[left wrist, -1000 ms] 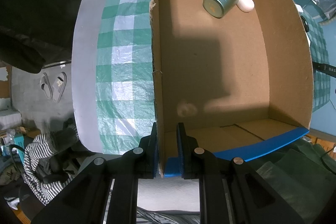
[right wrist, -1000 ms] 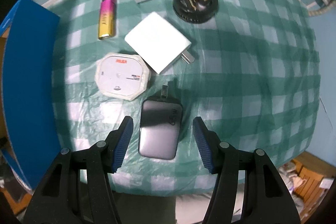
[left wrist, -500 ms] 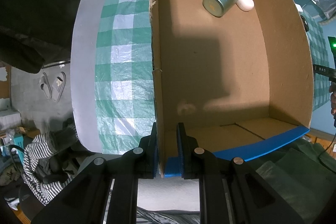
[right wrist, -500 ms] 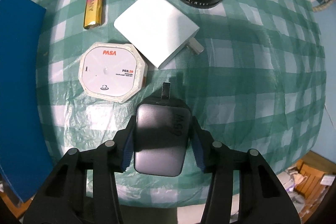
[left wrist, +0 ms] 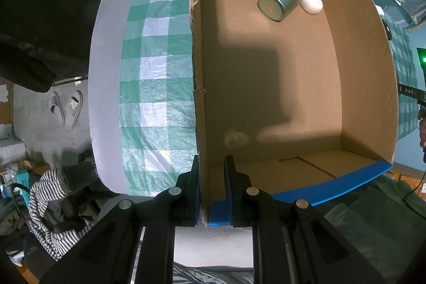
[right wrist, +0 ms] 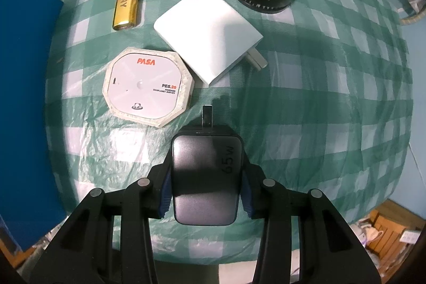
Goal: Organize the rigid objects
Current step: 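Grasp the grey rectangular charger with the right gripper, then carry the grey charger with the right gripper toward the box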
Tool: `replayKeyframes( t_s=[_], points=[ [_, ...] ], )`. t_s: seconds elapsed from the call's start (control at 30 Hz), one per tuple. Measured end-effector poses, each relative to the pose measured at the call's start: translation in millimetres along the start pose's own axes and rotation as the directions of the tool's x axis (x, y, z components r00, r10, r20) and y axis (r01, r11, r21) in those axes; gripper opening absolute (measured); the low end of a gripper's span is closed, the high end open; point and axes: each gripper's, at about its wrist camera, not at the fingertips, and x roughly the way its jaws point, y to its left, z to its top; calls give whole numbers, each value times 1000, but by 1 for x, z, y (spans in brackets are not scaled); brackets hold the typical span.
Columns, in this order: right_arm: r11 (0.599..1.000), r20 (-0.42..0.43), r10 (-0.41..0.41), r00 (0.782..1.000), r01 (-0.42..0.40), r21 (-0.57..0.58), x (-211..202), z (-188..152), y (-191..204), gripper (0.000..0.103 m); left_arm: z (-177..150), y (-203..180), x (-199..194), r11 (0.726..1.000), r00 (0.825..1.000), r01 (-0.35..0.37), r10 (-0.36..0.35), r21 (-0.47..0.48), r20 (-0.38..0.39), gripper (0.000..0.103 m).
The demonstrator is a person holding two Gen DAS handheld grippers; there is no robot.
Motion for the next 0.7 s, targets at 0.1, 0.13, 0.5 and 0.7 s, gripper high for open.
replayKeyframes(
  t_s=[0.1, 0.13, 0.5, 0.7],
  points=[
    [1000, 7, 4, 1000, -4, -8, -4, 0, -1, 41, 1, -1, 1, 1000, 1000, 1, -1, 1, -1, 15],
    [1000, 10, 8, 1000, -7, -10, -6, 0, -1, 41, 1, -1, 0, 1000, 1000, 1, -1, 1, -1, 15],
    [994, 52, 41, 998, -36, -102, -51, 7, 14, 41, 0, -1, -1, 1000, 1000, -1, 1, -8, 2, 15],
    [983, 77, 68, 995, -54, -178, -86, 17, 29, 41, -3, 4, -2, 1000, 1000, 2, -2, -21, 4, 15]
  ],
)
